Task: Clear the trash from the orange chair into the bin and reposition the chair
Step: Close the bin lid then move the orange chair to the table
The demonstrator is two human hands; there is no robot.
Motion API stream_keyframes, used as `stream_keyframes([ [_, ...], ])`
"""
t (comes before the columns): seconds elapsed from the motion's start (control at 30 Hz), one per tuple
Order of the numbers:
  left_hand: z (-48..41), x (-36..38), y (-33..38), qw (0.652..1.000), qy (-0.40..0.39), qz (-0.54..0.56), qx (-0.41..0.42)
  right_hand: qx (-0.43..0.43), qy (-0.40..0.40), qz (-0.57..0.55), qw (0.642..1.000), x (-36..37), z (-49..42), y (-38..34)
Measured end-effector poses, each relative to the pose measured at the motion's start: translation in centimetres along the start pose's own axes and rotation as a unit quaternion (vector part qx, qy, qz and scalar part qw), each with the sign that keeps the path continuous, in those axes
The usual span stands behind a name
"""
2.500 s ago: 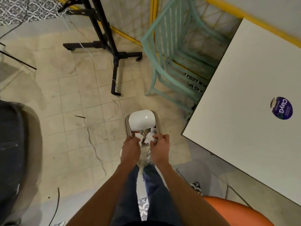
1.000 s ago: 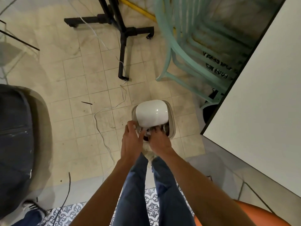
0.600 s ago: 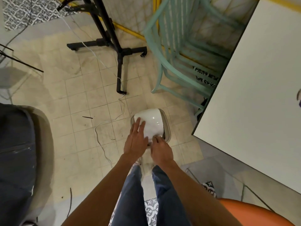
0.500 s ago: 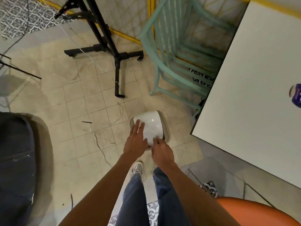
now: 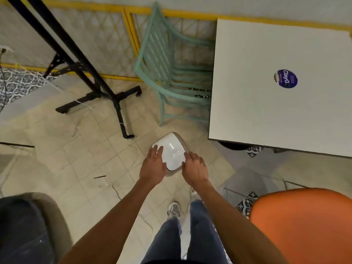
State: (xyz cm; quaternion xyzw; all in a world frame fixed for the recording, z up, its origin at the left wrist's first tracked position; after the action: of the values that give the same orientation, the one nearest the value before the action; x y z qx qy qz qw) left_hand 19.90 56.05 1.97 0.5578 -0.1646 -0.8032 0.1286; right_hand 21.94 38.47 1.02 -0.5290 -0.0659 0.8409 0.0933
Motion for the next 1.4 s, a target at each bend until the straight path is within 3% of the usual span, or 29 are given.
stream_keyframes([
  [0.27,2.9,-5.0,7.6,0.994,0.038,-0.022,0.104,0.082,0.118,-0.095,0.985,-8.9,7.5,4.5],
  [0.57,8.9,-6.4,22.8,0.957,0.096,0.008,0.273,0.183,0.253,-0.132,0.941,-17.2,20.6,16.2],
  [0.97,25.7,1.8,44.2,0.902,0.085,0.078,0.417,0.293,0.424,-0.113,0.849,-21.1,46.3,33.4],
  [1.4,37.5,12.4,60.8,0.844,0.005,0.075,0.531,0.437,0.464,-0.075,0.767,-19.7,63.1,50.9],
])
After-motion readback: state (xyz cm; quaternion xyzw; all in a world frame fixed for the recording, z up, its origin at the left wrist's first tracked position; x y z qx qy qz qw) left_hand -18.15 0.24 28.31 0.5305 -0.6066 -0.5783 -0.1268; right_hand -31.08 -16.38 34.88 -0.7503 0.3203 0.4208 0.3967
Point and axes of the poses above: each hand's wrist, its own z-axis away from the middle knuckle, its own x-axis out of the palm, y = z × x, the point moved 6 cm from there along -z, towards the middle knuckle, and after that the axes turned 12 degrees about x, right-handed, at the moved point
